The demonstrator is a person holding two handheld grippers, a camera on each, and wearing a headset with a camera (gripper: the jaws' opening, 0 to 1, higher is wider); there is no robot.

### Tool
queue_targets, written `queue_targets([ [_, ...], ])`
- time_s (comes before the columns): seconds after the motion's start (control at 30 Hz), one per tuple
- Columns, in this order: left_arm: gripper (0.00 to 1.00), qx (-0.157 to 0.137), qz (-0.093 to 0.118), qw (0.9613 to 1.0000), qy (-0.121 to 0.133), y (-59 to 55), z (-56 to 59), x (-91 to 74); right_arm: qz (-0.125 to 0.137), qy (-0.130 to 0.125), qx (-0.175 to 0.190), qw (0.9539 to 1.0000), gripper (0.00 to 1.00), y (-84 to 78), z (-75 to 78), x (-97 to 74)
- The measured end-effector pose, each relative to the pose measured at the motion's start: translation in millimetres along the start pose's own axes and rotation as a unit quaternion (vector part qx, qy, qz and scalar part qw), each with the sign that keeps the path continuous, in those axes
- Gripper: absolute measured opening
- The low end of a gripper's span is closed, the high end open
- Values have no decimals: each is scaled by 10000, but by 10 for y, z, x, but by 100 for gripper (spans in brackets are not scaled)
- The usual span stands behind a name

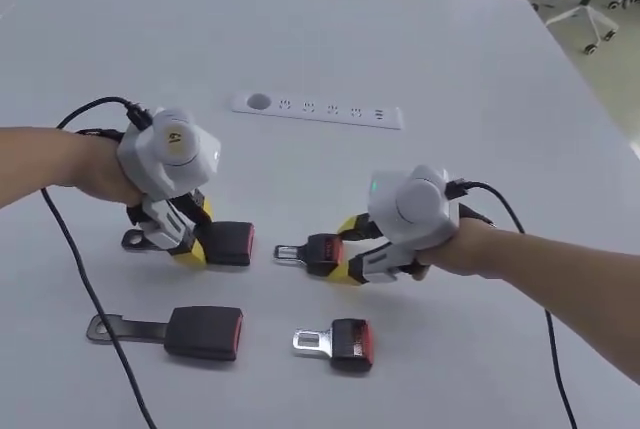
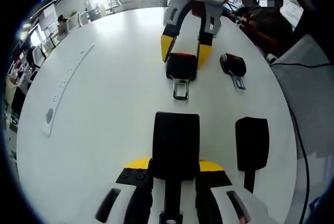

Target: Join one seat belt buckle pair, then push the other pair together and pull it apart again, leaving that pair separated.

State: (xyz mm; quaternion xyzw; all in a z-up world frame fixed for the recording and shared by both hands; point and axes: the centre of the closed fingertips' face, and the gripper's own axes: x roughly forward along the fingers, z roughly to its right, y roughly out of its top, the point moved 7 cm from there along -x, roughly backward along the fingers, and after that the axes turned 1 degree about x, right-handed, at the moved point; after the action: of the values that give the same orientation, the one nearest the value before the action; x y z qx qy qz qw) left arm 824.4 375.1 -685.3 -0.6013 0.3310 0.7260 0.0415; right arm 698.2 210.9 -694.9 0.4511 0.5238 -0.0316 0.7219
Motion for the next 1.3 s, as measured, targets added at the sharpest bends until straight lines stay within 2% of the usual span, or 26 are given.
queue_targets([
  [0.9,31,-41,-39,10000,-71,10,-11,-5,188,9,74,9998,31,194,-6,180],
  [1.3,31,-81,-5,10000,-48,0,-5,-2,267,26,-19,9996,31,296,-17,254],
])
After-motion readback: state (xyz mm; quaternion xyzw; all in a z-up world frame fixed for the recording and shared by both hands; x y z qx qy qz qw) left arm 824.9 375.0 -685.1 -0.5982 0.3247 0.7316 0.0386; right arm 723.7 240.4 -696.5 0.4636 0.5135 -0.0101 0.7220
